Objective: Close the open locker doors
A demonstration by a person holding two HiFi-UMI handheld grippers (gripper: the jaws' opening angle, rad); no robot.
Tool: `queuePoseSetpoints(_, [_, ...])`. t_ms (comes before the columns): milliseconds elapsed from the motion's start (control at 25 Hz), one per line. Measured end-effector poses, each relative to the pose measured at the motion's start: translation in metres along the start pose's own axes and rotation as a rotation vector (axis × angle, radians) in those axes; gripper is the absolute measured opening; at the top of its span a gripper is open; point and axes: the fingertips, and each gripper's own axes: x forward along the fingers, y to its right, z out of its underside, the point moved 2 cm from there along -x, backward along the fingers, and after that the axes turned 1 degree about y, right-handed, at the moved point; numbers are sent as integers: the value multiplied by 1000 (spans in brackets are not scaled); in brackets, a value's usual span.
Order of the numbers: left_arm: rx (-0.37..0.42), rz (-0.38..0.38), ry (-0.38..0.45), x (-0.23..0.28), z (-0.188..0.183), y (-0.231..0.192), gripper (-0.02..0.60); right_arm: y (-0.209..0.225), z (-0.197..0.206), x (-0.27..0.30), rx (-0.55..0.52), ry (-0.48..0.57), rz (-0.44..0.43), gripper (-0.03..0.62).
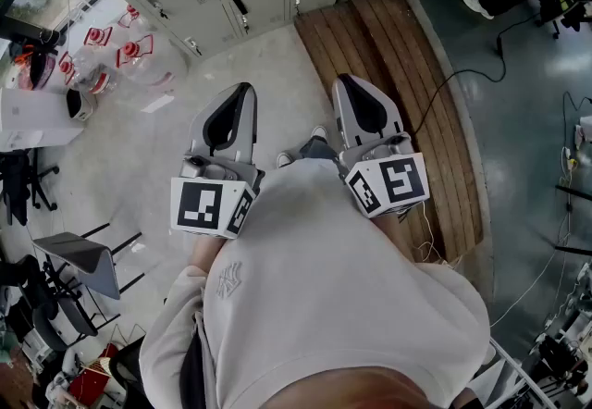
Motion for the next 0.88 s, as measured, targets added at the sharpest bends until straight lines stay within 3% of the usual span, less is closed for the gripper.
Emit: queuePoseSetpoints(880, [-15,5,-13,8,9,-8,-3,7,6,7,1,6,11,17])
